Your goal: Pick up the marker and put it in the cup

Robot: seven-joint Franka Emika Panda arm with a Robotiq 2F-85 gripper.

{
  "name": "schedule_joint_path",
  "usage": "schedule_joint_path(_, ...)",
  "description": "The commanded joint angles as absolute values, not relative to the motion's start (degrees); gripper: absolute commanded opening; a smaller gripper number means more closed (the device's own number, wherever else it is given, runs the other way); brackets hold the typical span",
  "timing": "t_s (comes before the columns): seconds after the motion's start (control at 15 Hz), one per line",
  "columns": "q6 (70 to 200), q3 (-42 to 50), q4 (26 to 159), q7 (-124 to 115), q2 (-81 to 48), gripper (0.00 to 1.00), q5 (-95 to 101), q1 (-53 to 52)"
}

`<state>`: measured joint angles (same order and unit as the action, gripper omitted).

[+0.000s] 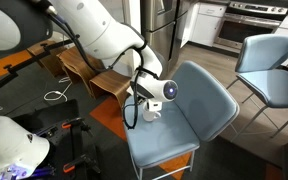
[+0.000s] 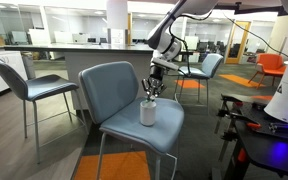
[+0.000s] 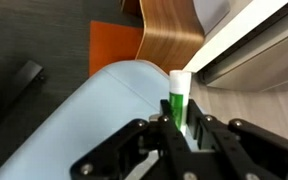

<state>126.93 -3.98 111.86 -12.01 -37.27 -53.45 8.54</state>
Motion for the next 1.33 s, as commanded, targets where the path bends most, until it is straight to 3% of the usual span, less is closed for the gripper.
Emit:
schedule_joint_path(0.0, 124.5, -2.2, 109.5, -10.9, -39.2, 0.05, -55.1, 8.3)
schedule_joint_path(0.2, 124.3, -1.3, 108.5, -11.3, -40.4, 0.05, -54.8, 8.5)
schedule_joint_path(0.27, 124.0, -1.1, 108.1, -11.4, -40.8, 0.47, -54.7, 8.6)
schedule_joint_path(0.4, 124.3, -0.9, 107.9, -11.2, -41.1, 0.55, -54.9, 8.6)
schedule_joint_path(0.8, 129.8, 2.7, 109.2, -14.1, -36.4, 0.99, -44.2, 2.9)
schedule_joint_path(1.27, 131.5, 3.4, 112.6, -25.6, -25.8, 1.0, -27.7, -2.9)
